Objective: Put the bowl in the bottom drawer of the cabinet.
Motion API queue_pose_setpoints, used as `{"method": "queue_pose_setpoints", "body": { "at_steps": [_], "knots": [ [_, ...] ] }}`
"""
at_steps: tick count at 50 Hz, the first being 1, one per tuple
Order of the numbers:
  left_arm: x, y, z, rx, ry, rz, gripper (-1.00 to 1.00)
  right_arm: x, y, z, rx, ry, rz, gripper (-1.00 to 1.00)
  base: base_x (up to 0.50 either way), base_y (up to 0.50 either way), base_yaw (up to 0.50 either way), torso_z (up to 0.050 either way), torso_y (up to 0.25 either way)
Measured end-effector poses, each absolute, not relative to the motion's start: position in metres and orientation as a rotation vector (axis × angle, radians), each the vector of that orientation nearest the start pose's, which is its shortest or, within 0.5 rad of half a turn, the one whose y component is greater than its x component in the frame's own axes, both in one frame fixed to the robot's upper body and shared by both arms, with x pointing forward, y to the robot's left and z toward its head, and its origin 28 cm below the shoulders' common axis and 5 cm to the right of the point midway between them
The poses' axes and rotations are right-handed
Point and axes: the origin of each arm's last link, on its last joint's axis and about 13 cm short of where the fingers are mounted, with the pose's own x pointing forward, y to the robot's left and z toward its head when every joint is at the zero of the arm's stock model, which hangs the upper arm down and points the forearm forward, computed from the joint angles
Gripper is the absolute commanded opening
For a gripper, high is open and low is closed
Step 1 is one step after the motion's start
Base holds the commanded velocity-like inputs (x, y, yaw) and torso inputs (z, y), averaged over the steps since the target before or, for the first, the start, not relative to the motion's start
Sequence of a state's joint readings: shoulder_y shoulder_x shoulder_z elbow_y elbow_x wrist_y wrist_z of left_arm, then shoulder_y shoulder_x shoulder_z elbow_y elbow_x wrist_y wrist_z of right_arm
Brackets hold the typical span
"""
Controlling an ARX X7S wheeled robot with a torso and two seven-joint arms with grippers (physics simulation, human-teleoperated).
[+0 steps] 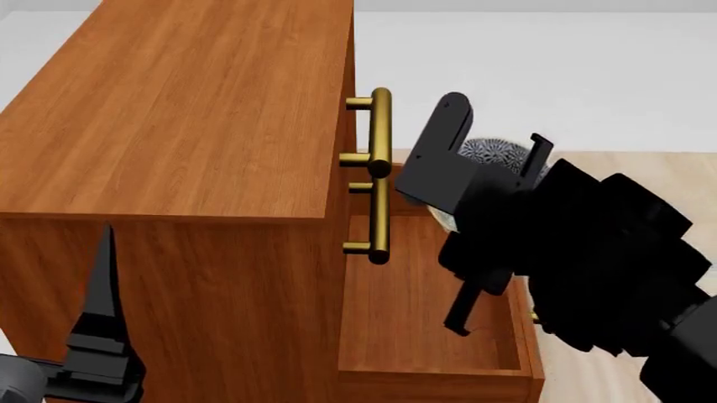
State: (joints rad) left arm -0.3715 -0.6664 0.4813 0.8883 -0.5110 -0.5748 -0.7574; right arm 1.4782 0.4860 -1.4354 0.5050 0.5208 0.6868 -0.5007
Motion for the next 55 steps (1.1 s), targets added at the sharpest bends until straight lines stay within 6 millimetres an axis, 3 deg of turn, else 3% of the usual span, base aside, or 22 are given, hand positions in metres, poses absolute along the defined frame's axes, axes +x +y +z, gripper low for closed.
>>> {"method": "queue_pose_setpoints", "body": {
  "at_steps": [55],
  "knots": [
    [0.184,0.202,0.18,0.196,-0.369,-0.046,1.0,0.407,-0.157,0.197,-0.815,0.593,0.748,-1.0,0.0,0.0,0.0,0.0,0.0]
  ]
}}
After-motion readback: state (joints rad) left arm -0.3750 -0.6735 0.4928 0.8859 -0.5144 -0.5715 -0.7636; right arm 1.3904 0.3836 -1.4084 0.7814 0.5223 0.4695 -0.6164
